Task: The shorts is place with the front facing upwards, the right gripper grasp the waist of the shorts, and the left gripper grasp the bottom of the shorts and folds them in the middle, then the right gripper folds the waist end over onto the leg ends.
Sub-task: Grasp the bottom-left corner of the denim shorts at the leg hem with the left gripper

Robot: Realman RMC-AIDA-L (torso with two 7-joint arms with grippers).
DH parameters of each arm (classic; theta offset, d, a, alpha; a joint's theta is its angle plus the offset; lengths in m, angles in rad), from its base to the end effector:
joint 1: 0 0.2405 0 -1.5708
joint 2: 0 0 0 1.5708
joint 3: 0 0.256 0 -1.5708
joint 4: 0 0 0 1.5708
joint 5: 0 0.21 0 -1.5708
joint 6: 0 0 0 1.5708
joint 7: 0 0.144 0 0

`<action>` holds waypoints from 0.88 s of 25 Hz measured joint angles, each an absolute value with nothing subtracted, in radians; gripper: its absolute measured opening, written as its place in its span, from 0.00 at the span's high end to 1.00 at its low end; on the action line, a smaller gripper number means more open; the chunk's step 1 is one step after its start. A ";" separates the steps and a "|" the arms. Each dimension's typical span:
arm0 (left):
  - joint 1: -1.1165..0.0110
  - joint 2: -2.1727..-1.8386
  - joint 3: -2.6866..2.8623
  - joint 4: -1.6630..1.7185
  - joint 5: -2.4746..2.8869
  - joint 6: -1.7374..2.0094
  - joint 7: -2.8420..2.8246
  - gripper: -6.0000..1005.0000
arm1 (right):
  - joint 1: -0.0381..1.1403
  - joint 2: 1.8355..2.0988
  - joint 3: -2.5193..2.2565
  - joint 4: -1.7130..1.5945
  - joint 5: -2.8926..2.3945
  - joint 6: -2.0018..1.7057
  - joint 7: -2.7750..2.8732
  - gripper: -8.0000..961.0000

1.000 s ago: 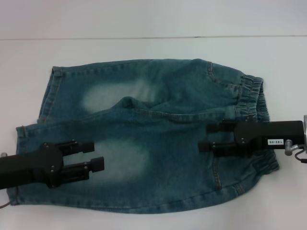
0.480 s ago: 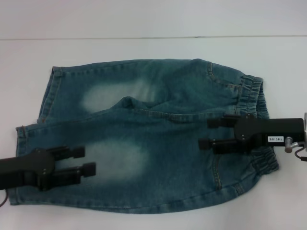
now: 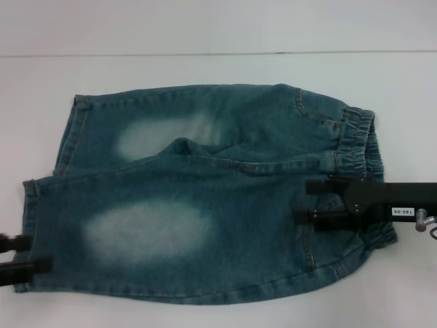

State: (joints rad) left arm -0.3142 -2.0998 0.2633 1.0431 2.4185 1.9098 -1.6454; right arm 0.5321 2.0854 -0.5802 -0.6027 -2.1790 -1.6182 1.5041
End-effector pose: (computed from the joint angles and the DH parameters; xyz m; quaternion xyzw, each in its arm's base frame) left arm -0.3454 0.2278 0.0795 -0.8810 -0.4170 -0.1579 0.1579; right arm 0.2786 0.3088 -0.0126 -0.9230 0.3075 0.2202 0.0705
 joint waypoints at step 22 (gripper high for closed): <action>-0.322 -2.085 0.174 1.061 2.614 1.828 -1.682 0.25 | 0.492 2.086 -0.574 -0.596 -2.176 -1.620 1.408 0.06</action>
